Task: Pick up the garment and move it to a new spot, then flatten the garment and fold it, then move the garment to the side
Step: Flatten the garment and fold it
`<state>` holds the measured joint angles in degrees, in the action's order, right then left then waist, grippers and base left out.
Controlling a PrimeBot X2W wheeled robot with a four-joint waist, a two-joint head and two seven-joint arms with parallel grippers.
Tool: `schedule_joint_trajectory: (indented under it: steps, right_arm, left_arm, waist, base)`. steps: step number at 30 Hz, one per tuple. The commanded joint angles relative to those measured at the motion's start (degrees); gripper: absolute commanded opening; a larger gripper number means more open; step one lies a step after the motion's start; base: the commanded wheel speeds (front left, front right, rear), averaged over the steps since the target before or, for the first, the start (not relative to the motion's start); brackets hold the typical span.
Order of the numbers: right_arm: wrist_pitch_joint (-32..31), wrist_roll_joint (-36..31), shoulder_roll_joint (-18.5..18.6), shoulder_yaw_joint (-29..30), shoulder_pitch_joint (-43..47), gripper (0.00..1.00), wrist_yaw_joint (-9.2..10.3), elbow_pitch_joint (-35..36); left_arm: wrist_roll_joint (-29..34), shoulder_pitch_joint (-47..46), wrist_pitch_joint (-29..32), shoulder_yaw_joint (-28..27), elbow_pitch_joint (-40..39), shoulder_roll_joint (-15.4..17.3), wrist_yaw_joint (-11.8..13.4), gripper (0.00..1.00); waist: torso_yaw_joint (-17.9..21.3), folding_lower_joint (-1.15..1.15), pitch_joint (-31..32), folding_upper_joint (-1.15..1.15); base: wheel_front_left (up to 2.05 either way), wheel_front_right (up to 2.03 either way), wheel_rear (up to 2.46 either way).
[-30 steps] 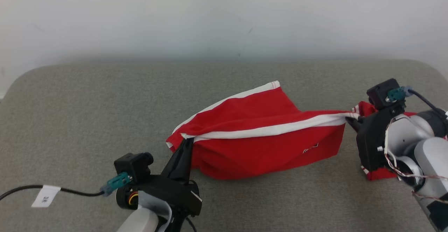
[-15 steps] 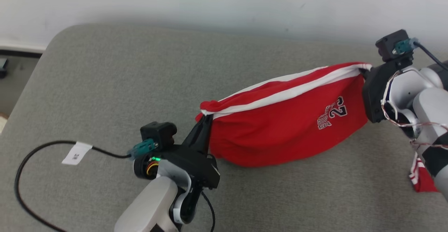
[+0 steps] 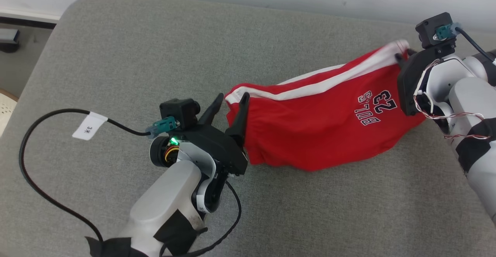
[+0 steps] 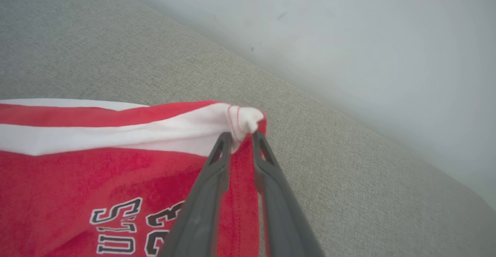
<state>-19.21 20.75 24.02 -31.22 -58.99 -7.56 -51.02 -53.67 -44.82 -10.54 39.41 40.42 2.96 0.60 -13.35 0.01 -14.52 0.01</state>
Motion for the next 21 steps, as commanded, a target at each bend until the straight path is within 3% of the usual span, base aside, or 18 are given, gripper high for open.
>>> schedule_joint_trajectory:
  steps: [1,6,10,16,17,21]
  right_arm:
    - [0.88,-0.21,-0.58,0.16,-0.63,1.0,0.17,-1.02]
    - [4.81,-0.34,-1.74,1.34,-2.29,1.0,0.17,-4.25]
    - [6.81,1.02,-2.58,3.22,-2.31,1.0,0.16,-6.58]
    - [6.78,2.74,-2.43,4.51,1.68,1.0,0.16,-9.02]
    - [7.18,3.6,-2.51,5.53,3.47,1.0,0.16,-9.92]
    - [8.0,5.57,-2.9,8.15,6.82,1.0,0.16,-12.46]
  left_arm:
    - [-1.27,-0.89,-0.68,0.35,0.48,-0.06,0.5,1.0]
    - [-3.92,-2.42,-3.44,-0.84,2.28,-0.05,2.08,1.0]
    - [-0.01,-1.8,-4.61,-3.48,1.28,1.94,2.78,1.0]
    - [15.66,9.13,-4.6,-12.52,-15.98,6.88,4.87,1.0]
    - [19.93,14.64,-4.62,-14.9,-22.04,8.04,5.18,1.0]
    - [25.97,24.93,-4.62,-17.33,-31.49,9.07,4.89,1.0]
  waist:
    - [-0.08,-0.01,-0.73,-0.01]
    - [0.08,-0.01,-0.09,-0.01]
    - [0.5,-0.01,1.73,-0.01]
    - [0.84,-0.01,5.17,-0.01]
    - [0.65,-0.01,6.08,-0.01]
    - [-0.24,-0.01,7.01,-0.01]
  base:
    - [0.0,0.0,0.0]
    - [0.0,0.0,0.0]
    - [0.0,0.0,0.0]
    - [0.0,0.0,0.0]
    - [0.0,0.0,0.0]
    - [0.0,0.0,0.0]
